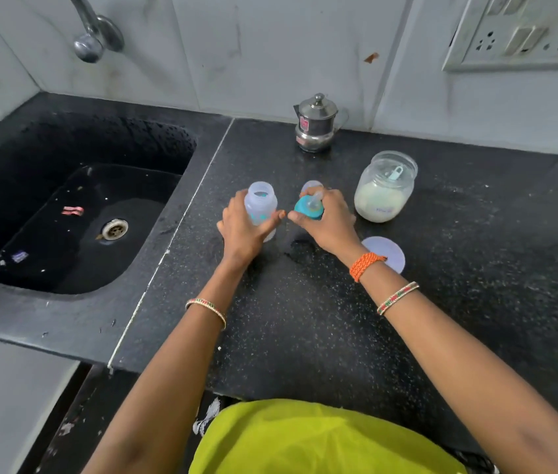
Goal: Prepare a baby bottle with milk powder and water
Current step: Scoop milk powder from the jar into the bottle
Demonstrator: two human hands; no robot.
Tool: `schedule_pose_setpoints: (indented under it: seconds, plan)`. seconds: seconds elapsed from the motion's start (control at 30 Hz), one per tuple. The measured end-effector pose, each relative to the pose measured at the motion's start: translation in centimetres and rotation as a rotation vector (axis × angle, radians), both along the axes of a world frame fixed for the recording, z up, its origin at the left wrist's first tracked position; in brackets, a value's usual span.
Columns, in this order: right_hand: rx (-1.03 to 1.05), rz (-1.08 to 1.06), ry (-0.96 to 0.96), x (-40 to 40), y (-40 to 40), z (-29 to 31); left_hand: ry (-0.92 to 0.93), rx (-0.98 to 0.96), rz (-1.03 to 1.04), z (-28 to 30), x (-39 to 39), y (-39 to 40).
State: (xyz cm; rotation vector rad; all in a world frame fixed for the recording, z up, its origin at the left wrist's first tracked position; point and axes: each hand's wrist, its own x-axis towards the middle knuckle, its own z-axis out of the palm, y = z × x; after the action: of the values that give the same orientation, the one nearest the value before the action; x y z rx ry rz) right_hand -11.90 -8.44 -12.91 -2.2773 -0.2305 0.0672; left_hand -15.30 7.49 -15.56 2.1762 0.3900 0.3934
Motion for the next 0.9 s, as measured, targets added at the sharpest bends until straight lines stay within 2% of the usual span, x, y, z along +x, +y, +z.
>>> schedule_pose_setpoints:
  seconds: [0.1,0.23,0.33,0.4,0.47,0.53,0.6,0.67,0.73,0.8,0.9]
  plan:
    - [-0.185,0.009,-0.027,-1.0,-0.3,-1.2,-0.035,-0.062,-0.038,0.1,-0.2,0.1]
    - [-0.193,0.046,0.018,-1.6,-0.9,-1.8,-0.03,-0.034,-0.068,0.2,-0.4,0.0]
    - [-0.251,0.045,-0.012,-2.0,-0.8,-1.3,-0.045,-0.09,0.011,0.8,-1.3,-1.0]
    - [-0.192,0.017,-0.061,-2.0,-1.3,0.0,-0.174,-0.149,0.148,2.0,-1.9,-2.7]
    - [-0.042,-0.008,-0.138,-1.5,-2.3,1.9,-0.367,-0.18,0.261,3.6,-1.9,-4.8]
    - [0.064,-0.054,-0.247,-0.3,-4.2,4.6,-0.564,-0.192,0.23,5.2,-1.2,-7.1]
    - [0.043,-0.104,-0.367,1.5,-6.1,7.3,-0.638,-0.178,0.096,6.3,-0.2,-8.9]
    - [-0.095,-0.109,-0.393,3.6,-7.8,9.2,-0.586,-0.229,-0.047,6.9,0.8,-10.0]
    - [-0.374,-0.08,-0.297,6.0,-9.5,10.4,-0.484,-0.266,-0.178,7.1,2.5,-11.2]
    - [-0.62,-0.017,-0.186,7.9,-10.4,11.0,-0.336,-0.212,-0.29,6.9,4.4,-12.2]
    - [-0.806,0.063,-0.16,9.6,-10.3,11.9,-0.112,-0.094,-0.449,5.9,6.9,-13.1]
